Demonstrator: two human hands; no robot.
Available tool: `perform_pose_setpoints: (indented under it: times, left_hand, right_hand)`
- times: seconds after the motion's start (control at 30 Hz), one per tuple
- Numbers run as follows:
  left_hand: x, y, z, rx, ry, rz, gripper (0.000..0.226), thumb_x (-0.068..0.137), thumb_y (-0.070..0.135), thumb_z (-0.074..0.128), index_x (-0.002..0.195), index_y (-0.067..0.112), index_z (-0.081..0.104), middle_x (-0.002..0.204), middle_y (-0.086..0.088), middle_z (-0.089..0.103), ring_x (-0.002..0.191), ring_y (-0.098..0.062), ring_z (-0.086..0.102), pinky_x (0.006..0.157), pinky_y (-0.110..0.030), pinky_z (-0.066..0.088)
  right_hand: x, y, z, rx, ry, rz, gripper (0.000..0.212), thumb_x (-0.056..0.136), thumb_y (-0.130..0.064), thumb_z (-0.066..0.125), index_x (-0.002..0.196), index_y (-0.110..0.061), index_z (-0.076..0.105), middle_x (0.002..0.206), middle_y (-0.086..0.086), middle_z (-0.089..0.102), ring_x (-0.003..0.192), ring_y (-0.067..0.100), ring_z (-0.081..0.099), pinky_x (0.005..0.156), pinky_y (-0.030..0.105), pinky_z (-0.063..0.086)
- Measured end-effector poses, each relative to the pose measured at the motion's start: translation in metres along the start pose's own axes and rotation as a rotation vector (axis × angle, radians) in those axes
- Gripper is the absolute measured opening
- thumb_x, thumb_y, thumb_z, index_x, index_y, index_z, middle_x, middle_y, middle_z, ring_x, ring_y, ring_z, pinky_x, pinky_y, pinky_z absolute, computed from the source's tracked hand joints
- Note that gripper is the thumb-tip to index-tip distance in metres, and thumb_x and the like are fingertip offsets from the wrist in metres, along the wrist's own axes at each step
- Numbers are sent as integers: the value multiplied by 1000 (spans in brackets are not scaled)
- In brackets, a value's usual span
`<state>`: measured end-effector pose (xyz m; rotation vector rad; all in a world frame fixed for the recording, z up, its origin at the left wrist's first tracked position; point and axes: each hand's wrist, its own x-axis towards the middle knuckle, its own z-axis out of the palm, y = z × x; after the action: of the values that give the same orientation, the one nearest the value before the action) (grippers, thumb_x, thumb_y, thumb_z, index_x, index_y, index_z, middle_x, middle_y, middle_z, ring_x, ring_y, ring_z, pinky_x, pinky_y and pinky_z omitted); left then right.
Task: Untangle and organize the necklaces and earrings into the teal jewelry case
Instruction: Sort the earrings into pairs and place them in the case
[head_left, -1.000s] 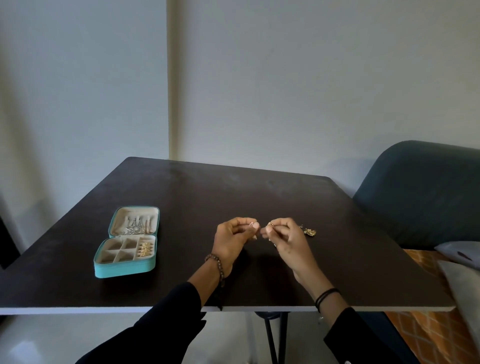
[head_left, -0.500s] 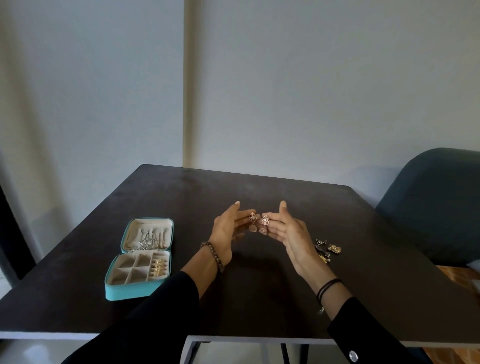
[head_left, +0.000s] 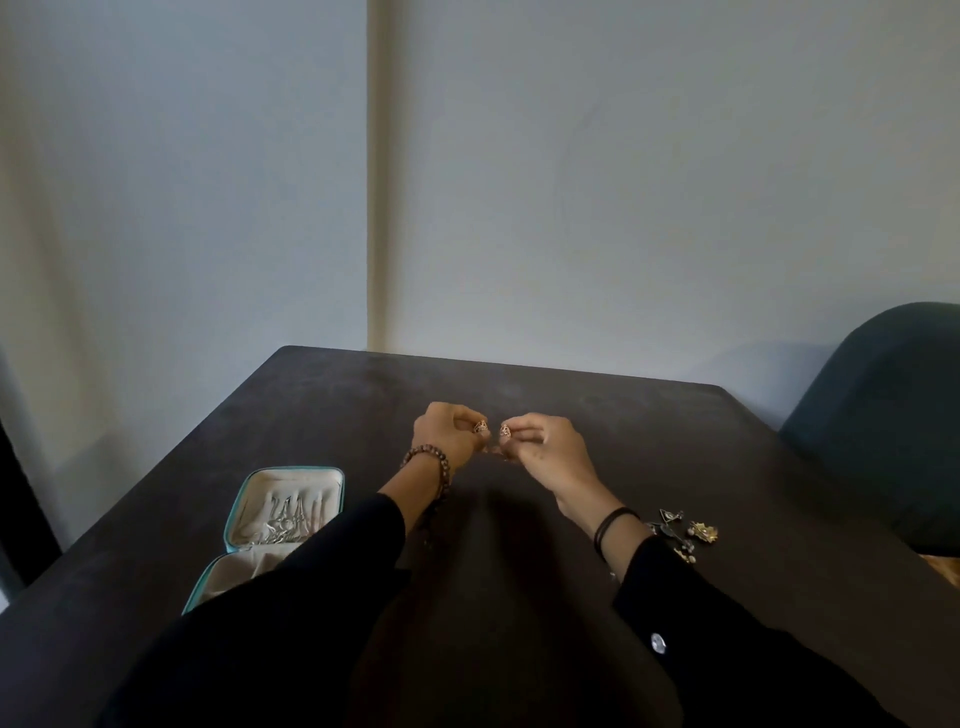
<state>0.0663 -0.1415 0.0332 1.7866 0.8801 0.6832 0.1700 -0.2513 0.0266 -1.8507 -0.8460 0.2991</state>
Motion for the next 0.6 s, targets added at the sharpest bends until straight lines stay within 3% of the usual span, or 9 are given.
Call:
perform_pose_setpoints:
  times: [0.17, 0.33, 0.47, 0.6]
  left_hand:
    - [33, -14, -5, 113, 25, -86, 20, 78, 12, 83, 96, 10, 74, 96, -7, 74, 89, -16, 70, 89, -28, 57]
    - [50, -24, -4, 133, 15, -126, 26, 74, 24, 87, 95, 16, 73, 98, -6, 74, 96, -18, 69, 89, -39, 59]
    - [53, -25, -3, 169, -1, -101, 17, 77, 26, 85, 86, 15, 77, 89, -3, 74, 89, -15, 68, 82, -34, 60]
    - [52, -24, -3, 208, -11, -88, 22, 82, 33, 79, 87, 12, 77, 86, -7, 74, 84, -19, 70, 80, -38, 61]
  right_hand:
    - [29, 4, 23, -85, -3, 52, 12, 88, -4, 73, 97, -11, 77, 87, 1, 76, 62, -5, 66, 56, 5, 48]
    - [43, 9, 34, -119, -7, 111, 14, 87, -7, 71, 86, -17, 80, 91, 2, 76, 85, 14, 72, 83, 33, 63]
    - [47, 11, 34, -155, -37, 109, 15, 90, -10, 69, 96, -15, 82, 89, -4, 73, 89, 16, 72, 86, 34, 62]
    - [45, 9, 32, -170, -39, 101, 14, 93, -16, 69, 100, -13, 81, 94, -1, 75, 95, 18, 71, 90, 34, 60]
